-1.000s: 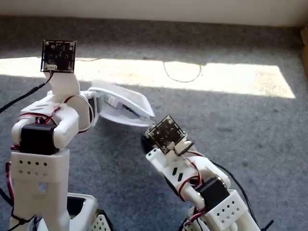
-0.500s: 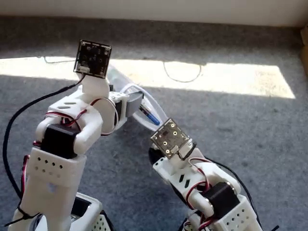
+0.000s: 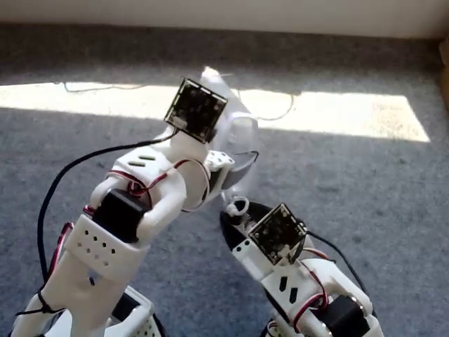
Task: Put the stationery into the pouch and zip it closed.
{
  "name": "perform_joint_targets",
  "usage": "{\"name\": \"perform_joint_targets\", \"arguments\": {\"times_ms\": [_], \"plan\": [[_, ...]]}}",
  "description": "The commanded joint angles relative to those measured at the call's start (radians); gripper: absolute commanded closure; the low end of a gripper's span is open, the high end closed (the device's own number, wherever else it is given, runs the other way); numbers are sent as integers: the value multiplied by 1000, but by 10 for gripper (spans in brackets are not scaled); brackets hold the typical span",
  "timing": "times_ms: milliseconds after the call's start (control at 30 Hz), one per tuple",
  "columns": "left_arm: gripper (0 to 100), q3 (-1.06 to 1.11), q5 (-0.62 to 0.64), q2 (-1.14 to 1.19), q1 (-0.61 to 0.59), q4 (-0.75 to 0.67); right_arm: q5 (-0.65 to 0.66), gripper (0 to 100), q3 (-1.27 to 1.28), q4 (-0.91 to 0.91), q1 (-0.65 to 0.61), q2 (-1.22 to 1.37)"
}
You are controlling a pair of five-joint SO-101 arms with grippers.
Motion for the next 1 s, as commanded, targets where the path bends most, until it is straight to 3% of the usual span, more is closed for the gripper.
{"name": "perform_joint_targets", "arguments": {"times_ms": [0,400,633,967], "plan": [[730,-22,-17,-2,53,-21,12,994,-4,-5,-18,-16],[729,-45,-80,-15,90,-20,12,994,-2,-5,-13,-16],[729,-165,-92,-15,-5,120,12,994,-10,-7,65,-16],[729,-191,-331,-15,-36,327,12,994,-12,-7,176,-16]]}}
